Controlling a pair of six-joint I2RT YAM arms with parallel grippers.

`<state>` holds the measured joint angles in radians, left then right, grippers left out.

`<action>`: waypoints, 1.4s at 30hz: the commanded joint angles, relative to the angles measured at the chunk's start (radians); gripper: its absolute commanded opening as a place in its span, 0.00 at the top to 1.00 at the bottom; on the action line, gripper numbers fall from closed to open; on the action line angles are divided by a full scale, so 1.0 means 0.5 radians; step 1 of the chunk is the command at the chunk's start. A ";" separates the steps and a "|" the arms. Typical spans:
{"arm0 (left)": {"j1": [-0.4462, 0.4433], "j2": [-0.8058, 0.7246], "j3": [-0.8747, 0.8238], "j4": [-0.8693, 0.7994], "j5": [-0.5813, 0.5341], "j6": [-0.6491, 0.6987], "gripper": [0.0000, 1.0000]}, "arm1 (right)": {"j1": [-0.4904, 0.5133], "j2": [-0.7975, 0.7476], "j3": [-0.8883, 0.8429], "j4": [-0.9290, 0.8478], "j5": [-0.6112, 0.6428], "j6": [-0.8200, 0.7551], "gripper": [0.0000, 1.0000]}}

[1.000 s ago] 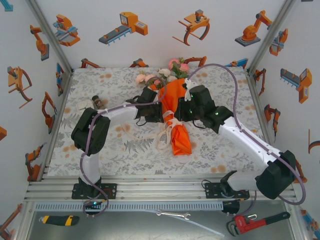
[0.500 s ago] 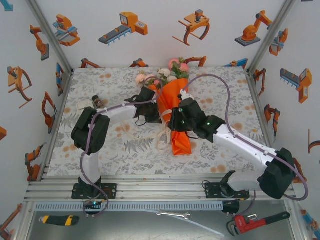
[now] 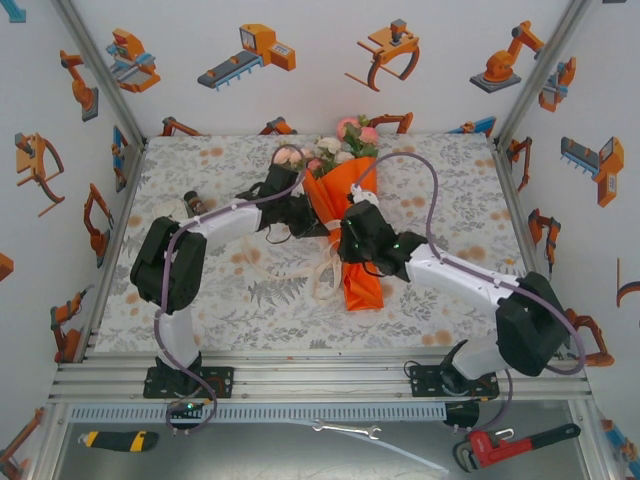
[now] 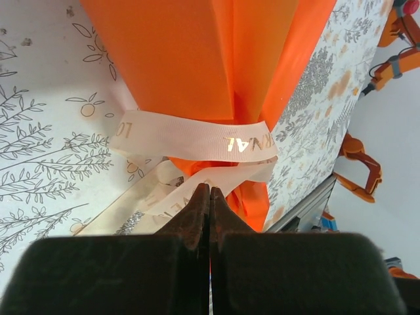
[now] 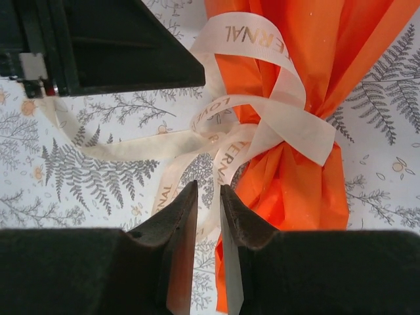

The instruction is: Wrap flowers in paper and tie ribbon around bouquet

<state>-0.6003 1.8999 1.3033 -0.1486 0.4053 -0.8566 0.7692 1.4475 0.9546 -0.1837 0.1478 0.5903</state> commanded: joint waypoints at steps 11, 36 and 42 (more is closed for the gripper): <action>-0.038 -0.113 -0.205 0.122 -0.419 1.119 0.57 | -0.020 -0.006 0.022 0.085 -0.029 -0.072 0.74; 0.054 -0.048 -0.124 0.192 -0.011 0.280 1.00 | -0.032 0.053 0.004 0.135 0.005 -0.054 0.73; 0.114 -0.052 -0.130 0.158 0.203 -0.037 1.00 | -0.032 0.138 -0.013 0.292 0.106 -0.083 0.76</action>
<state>-0.5476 1.8824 1.2430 -0.0410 0.4225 -0.7544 0.7567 1.4895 0.9546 -0.1001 0.1497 0.5629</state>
